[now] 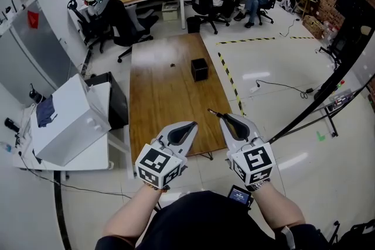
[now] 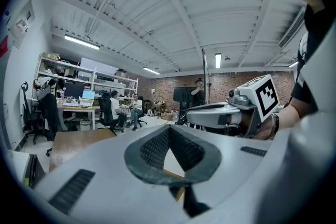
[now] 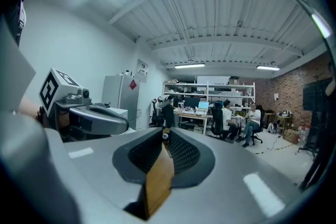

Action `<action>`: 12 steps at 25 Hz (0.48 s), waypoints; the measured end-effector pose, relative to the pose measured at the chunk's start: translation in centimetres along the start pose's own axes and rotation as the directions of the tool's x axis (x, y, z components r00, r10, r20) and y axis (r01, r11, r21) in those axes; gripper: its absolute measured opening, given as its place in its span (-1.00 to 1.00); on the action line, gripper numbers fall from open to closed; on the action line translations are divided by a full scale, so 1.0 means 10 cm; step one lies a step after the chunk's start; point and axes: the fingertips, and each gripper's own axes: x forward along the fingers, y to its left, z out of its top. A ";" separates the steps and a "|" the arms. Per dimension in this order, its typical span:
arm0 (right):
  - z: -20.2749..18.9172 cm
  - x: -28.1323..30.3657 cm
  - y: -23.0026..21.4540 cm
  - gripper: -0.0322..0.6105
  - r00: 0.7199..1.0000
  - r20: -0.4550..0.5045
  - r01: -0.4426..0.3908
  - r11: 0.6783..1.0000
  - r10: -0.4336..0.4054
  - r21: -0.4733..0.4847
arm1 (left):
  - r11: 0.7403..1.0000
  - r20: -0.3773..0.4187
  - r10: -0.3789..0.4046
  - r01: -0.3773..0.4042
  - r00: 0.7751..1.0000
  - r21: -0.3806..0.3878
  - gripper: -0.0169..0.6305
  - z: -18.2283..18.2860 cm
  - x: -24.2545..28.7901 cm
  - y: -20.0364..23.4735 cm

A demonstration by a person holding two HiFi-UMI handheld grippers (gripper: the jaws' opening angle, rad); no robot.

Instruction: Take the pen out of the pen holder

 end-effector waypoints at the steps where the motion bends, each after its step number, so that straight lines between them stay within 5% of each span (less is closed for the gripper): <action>1: 0.00 0.00 0.00 -0.77 1.000 0.002 -0.001 1.000 0.001 0.000 | 1.000 0.000 0.000 0.000 1.000 0.001 -0.94 0.00 0.00 0.00; 12: -0.04 -0.05 -0.05 -0.77 1.000 0.000 -0.005 1.000 0.005 0.006 | 1.000 -0.011 -0.004 0.004 1.000 0.003 -0.94 -0.01 0.09 -0.06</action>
